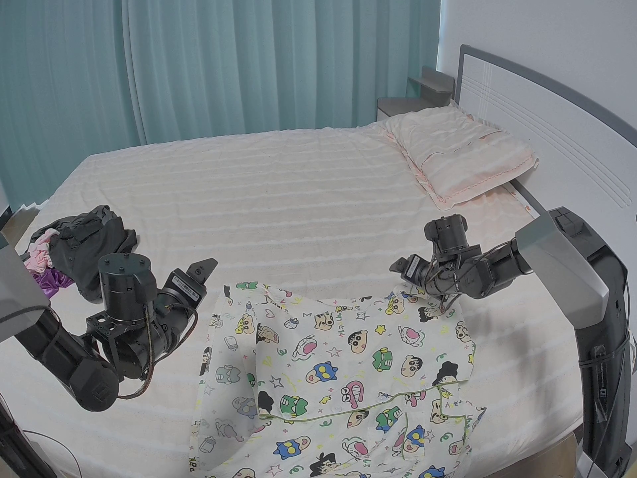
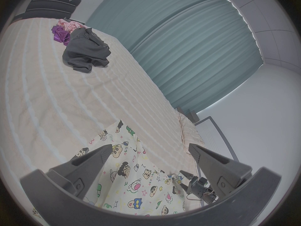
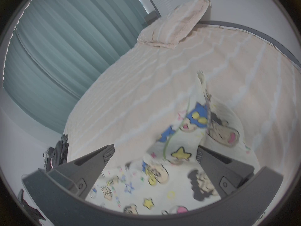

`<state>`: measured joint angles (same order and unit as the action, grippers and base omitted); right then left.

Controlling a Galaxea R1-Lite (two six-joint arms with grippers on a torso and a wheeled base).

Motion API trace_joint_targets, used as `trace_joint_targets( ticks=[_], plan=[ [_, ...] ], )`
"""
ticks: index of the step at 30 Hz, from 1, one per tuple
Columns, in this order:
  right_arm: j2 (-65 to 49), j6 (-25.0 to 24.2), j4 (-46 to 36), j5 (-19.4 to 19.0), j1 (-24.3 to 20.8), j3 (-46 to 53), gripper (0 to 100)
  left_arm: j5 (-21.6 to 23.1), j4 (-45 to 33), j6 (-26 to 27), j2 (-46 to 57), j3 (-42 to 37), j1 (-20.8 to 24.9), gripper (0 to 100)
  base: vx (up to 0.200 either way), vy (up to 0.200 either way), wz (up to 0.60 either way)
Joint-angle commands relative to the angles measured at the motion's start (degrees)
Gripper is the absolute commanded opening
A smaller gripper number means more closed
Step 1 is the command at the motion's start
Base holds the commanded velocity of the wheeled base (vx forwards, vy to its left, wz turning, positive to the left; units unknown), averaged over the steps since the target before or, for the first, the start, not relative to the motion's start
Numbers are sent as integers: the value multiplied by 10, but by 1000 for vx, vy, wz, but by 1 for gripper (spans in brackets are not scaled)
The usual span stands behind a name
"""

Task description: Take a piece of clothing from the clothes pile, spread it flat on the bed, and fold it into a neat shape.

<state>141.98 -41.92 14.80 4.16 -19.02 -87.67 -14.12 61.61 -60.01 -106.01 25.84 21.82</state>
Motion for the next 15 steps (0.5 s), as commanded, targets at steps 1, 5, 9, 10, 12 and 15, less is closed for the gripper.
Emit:
trace_joint_targets(
  ticks=[1,5,9,10,12,15],
  plan=[
    [73,-25,-3,38,-16,-127,100,-1,0,0,-1,0,-4,100,0,0,0],
    [86,-45,17,67,-22,-181,100,-1,0,0,-2,-1,-4,100,0,0,0],
    [100,-42,73,105,-23,-217,100,-2,0,0,-1,0,-4,100,0,0,0],
    [101,-40,97,111,-23,-222,100,-2,0,0,-1,0,-4,100,0,0,0],
    [105,-25,134,120,-19,-230,100,-2,0,0,-1,0,-4,100,0,0,0],
    [116,21,147,125,-16,-226,100,-2,1,0,-3,0,-4,100,0,0,0]
  ],
)
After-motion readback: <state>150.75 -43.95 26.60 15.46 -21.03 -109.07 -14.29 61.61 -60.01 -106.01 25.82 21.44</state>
